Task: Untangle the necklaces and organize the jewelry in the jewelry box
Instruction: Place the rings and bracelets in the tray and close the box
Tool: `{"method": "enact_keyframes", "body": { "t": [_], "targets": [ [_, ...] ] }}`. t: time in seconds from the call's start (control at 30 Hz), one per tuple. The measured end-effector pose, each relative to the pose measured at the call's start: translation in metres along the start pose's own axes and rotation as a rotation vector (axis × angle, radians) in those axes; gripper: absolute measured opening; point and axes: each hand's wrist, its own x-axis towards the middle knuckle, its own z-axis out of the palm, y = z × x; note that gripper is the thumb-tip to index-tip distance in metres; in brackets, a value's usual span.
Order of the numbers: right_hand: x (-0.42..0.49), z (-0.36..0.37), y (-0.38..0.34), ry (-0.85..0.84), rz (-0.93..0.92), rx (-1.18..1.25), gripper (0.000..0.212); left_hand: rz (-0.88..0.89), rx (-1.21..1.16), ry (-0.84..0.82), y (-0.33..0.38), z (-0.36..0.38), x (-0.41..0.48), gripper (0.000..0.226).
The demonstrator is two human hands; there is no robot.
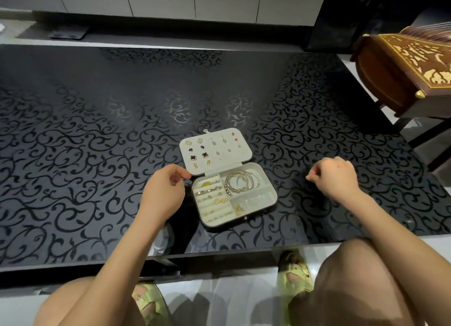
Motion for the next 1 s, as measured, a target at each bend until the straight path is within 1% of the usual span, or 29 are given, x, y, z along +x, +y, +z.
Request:
{"method": "enact_keyframes", "body": {
  "t": [0.03,0.1,0.17,0.2,0.27,0.3,0.4,0.53,0.67,0.83,1.0],
  "targets": [
    [-0.003,-0.005,-0.007,0.017,0.000,0.076,0.022,0.000,-0.010,-0.003,0.000,-0.002,-0.002,0.026],
    [-0.015,-0.021,-0.030,0.020,-0.026,0.341,0.018,0.007,-0.015,-0.025,0.000,-0.004,-0.004,0.027],
    [-0.036,-0.036,-0.068,-0.084,-0.129,0.641,0.014,0.009,-0.019,-0.040,0.000,-0.006,-0.004,0.027],
    [-0.047,-0.041,-0.088,-0.152,-0.197,0.742,0.013,0.007,-0.025,-0.041,0.000,-0.006,-0.004,0.027],
    [-0.064,-0.042,-0.123,-0.276,-0.307,0.838,0.012,0.000,-0.045,-0.030,0.000,-0.008,-0.004,0.025],
    [-0.068,-0.040,-0.134,-0.324,-0.331,0.862,0.011,0.000,-0.052,-0.025,0.001,-0.009,-0.004,0.024],
    [-0.068,-0.027,-0.153,-0.408,-0.362,0.837,0.014,0.000,-0.066,-0.021,0.000,-0.012,-0.005,0.025],
    [-0.064,-0.008,-0.151,-0.479,-0.307,0.732,0.021,0.013,-0.055,-0.031,-0.003,-0.017,-0.006,0.026],
    [-0.061,-0.004,-0.149,-0.450,-0.294,0.622,0.024,0.017,-0.066,-0.030,-0.001,-0.019,-0.007,0.026],
    [-0.060,-0.003,-0.153,-0.429,-0.286,0.553,0.011,0.020,-0.068,-0.046,0.002,-0.019,-0.008,0.026],
    [-0.063,-0.003,-0.154,-0.362,-0.310,0.550,0.009,0.012,-0.063,-0.066,0.005,-0.018,-0.009,0.025]
  ]
}}
